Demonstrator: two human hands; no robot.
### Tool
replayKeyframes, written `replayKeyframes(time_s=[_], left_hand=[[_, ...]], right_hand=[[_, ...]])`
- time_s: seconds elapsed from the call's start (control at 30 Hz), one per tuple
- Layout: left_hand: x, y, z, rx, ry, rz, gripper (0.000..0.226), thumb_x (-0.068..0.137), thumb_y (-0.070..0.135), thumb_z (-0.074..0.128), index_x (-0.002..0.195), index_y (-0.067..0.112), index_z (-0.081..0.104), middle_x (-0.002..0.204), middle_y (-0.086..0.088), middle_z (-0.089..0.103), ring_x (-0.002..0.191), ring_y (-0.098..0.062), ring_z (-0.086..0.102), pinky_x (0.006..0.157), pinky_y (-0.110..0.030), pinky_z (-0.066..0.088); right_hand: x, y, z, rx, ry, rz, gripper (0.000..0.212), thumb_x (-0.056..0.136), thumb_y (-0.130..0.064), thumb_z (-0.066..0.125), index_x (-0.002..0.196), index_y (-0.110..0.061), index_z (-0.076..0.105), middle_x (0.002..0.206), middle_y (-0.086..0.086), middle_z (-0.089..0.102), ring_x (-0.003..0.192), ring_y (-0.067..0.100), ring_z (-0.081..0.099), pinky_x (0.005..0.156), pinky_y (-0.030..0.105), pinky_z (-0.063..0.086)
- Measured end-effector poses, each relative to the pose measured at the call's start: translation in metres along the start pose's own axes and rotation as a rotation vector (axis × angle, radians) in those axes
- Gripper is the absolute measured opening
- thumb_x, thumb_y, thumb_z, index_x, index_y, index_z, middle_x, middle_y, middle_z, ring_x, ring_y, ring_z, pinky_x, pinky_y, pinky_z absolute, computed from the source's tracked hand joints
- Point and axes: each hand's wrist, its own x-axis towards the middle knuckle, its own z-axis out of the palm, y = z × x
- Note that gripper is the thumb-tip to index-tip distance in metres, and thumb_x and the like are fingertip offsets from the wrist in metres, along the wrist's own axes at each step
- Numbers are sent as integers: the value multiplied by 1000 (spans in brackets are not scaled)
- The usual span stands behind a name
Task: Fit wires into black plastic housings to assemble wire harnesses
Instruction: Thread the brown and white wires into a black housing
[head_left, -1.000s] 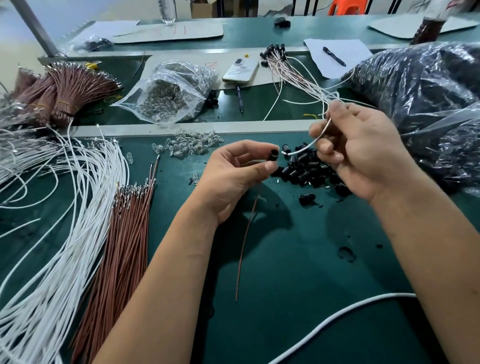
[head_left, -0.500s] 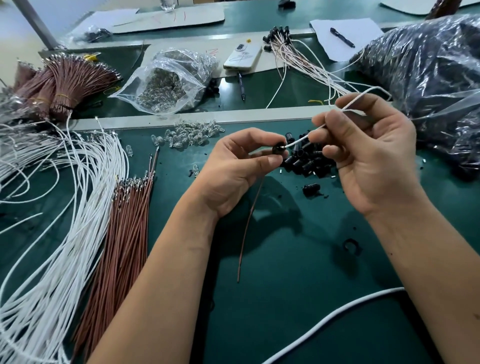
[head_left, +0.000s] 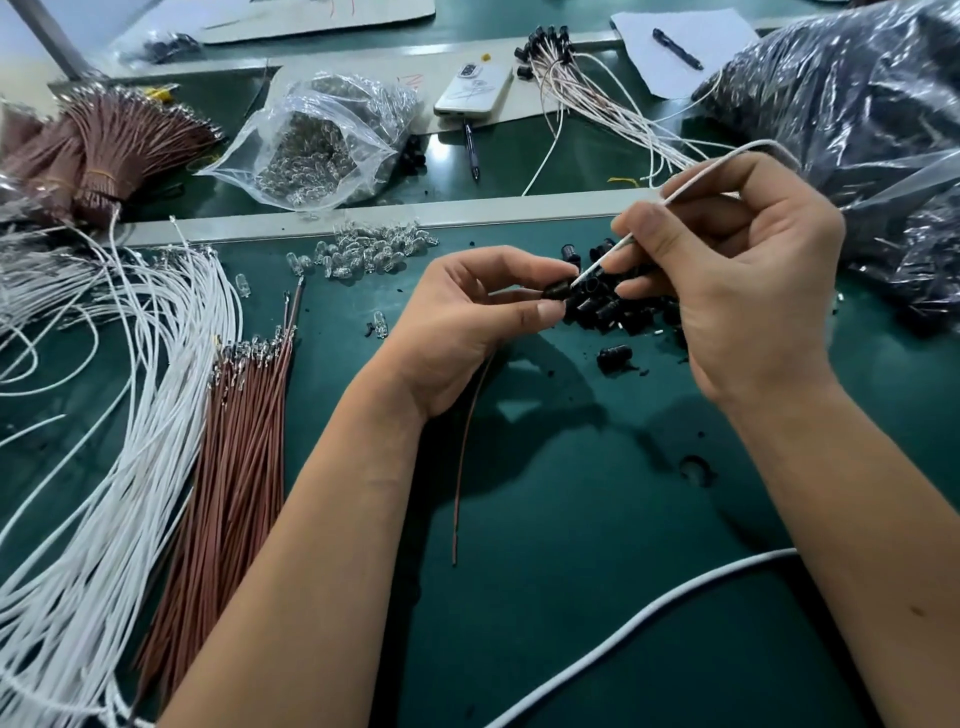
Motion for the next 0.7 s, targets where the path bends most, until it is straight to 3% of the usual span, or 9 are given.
replayKeyframes(time_s=[0.13,0.2,0.37,0.7], left_hand=[[0,-1,0,14,22,-11,25,73,-10,71,88,10,77,97,-14,75,90,-26,70,93,-34,55],[0,-1,0,10,20,-7,27,74,-9,72,87,13,79,96,-13,75,91,-25,69,92,-31,56],[-1,1,-1,-35,22,-9,24,74,-8,73,95,4,75,87,-6,75,76,-12,70,73,-19,55],[0,-2,0,36,72,25,27,66,0,79,92,4,73,87,-11,76,82,-18,70,82,-25,56]], right_hand=[[-3,5,3,11,-127,111,17,88,-1,79,96,-4,64,74,11,74,63,23,73,53,27,57],[-5,6,4,4,-160,126,19,86,1,80,94,-6,64,72,11,73,63,24,73,54,27,57],[-3,7,0,-31,-132,136,18,84,0,82,90,-6,66,68,9,72,57,22,71,54,26,57],[-6,12,3,-38,-55,179,18,83,-1,83,87,-5,66,64,8,71,53,21,69,51,26,56]])
